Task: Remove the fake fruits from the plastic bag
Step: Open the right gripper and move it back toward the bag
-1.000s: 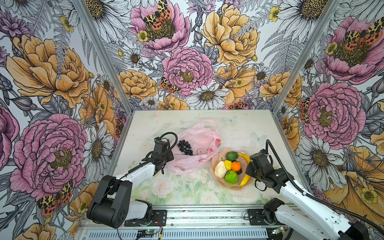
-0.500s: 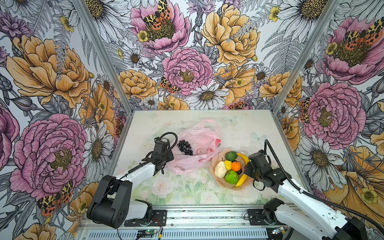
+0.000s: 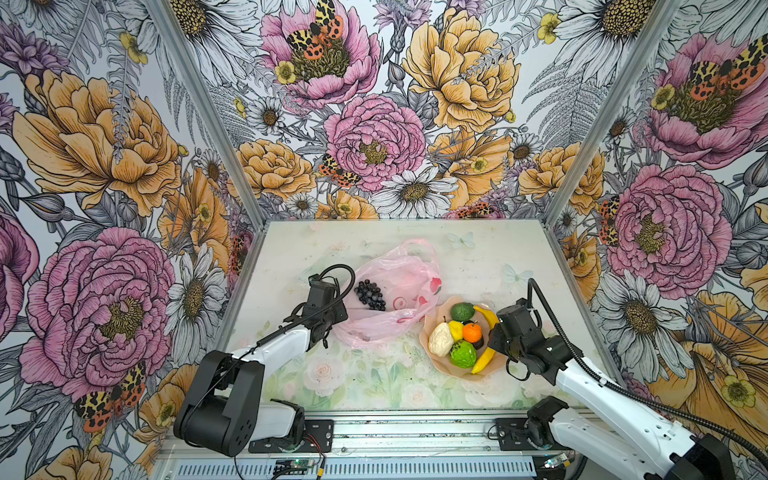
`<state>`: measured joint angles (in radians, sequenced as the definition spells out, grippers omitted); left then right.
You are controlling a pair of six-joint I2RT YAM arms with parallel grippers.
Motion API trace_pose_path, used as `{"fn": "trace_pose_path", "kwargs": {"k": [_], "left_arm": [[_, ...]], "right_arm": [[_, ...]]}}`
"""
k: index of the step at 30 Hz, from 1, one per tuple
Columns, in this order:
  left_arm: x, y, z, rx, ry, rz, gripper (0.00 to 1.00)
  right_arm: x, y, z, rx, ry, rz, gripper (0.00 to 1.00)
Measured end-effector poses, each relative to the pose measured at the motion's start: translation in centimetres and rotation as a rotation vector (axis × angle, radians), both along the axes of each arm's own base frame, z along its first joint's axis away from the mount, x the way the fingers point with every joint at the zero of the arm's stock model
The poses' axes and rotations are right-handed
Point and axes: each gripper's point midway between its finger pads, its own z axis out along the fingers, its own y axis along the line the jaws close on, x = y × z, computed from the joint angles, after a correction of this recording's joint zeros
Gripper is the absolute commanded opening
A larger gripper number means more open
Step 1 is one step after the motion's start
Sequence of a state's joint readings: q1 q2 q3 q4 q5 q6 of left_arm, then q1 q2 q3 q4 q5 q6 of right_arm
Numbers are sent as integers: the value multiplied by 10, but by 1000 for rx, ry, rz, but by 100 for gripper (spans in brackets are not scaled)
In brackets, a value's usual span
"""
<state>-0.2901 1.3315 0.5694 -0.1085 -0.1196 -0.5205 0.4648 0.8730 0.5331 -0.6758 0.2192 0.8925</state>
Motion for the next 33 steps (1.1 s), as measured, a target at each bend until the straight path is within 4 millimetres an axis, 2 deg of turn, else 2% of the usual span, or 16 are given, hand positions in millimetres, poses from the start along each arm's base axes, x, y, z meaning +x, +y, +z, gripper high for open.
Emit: {"fn": "trace_pose_path", "kwargs": {"k": [7, 16, 24, 28, 33], "left_arm": [[0, 0, 0, 0, 0, 0, 0], [0, 0, 0, 0, 0, 0, 0], [0, 0, 0, 0, 1, 0, 0], [0, 0, -3, 3, 8, -2, 0], [-3, -10, -3, 19, 5, -41, 0]], "right_arm": [[2, -7, -7, -71, 20, 6, 39], [21, -19, 15, -141, -48, -16, 36], [26, -19, 17, -163, -51, 2, 37], [32, -13, 32, -142, -90, 24, 38], [45, -1, 73, -91, -185, 65, 40]]}}
